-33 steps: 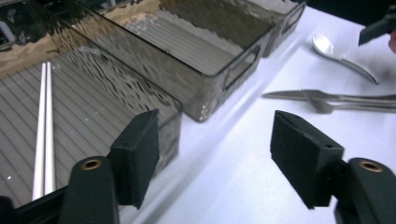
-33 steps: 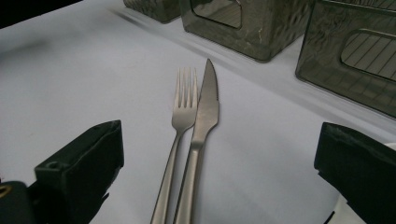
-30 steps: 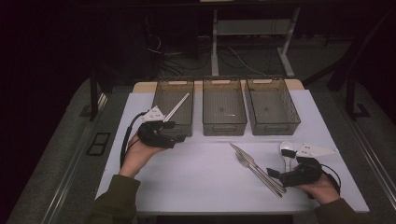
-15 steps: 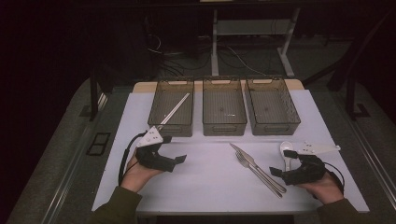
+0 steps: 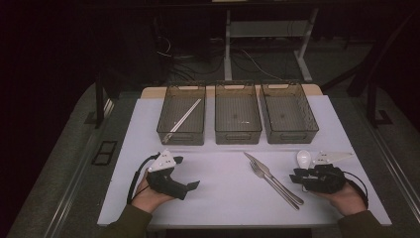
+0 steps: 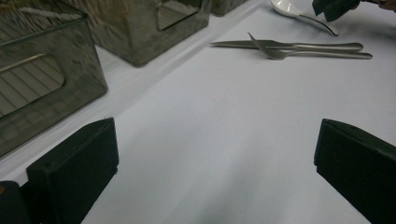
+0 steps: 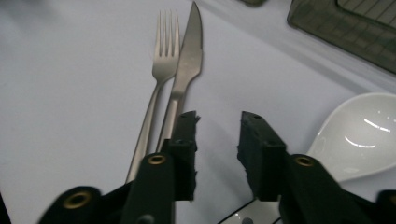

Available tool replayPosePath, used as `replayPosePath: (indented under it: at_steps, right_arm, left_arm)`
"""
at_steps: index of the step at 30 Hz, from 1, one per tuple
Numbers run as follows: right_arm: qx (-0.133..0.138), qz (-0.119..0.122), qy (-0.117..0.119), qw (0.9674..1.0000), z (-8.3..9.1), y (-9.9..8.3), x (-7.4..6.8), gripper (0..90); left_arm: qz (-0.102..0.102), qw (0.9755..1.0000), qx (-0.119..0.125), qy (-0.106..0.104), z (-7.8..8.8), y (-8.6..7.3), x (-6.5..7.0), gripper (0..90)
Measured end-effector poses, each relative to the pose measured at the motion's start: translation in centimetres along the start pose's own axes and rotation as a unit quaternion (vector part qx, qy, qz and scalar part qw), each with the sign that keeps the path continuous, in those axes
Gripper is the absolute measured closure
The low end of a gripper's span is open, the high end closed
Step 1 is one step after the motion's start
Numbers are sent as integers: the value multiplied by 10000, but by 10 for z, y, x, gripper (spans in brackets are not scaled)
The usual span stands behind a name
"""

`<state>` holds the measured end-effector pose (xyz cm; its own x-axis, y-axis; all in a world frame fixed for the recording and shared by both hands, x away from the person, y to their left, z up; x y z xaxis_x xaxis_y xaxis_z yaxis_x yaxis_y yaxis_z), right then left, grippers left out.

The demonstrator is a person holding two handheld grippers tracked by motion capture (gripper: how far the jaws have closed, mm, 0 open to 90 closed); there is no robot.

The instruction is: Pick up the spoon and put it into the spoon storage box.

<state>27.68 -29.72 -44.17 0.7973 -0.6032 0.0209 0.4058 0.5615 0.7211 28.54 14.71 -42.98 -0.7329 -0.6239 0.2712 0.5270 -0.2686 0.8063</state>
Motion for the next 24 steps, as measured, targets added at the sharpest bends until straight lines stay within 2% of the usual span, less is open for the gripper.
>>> replayPosePath:
  at_steps: [3, 6, 9, 24]
  right_arm:
    - [-146, -20, 47, 9999, -1, -2, 0, 839]
    - [-345, 5, 30, 9994, -3, -5, 1, 894]
    - [-497, 1, 28, 9988, -4, -9, 2, 896]
    - [-743, -176, 15, 9971, 0, -15, 4, 897]
  left_arm:
    - [13, 10000, -21, -21, -1, -1, 0, 0]
    - [3, 10000, -21, -39, -1, -1, 0, 0]
    - [2, 10000, -66, -62, -2, -2, 0, 0]
    - [-1, 9997, -223, -95, -5, -4, 1, 0]
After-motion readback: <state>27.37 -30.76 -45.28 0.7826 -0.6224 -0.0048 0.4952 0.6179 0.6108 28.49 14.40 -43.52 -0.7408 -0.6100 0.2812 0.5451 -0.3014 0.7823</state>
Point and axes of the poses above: each handheld gripper's, and its own axes: z roughly backward along the jaws, y roughly out of its top, x roughly to its right, the point moved 2 cm from there along -z, roughly forward along the jaws, and after that the axes turned 13 degrees about z, right-handed, at the moved point
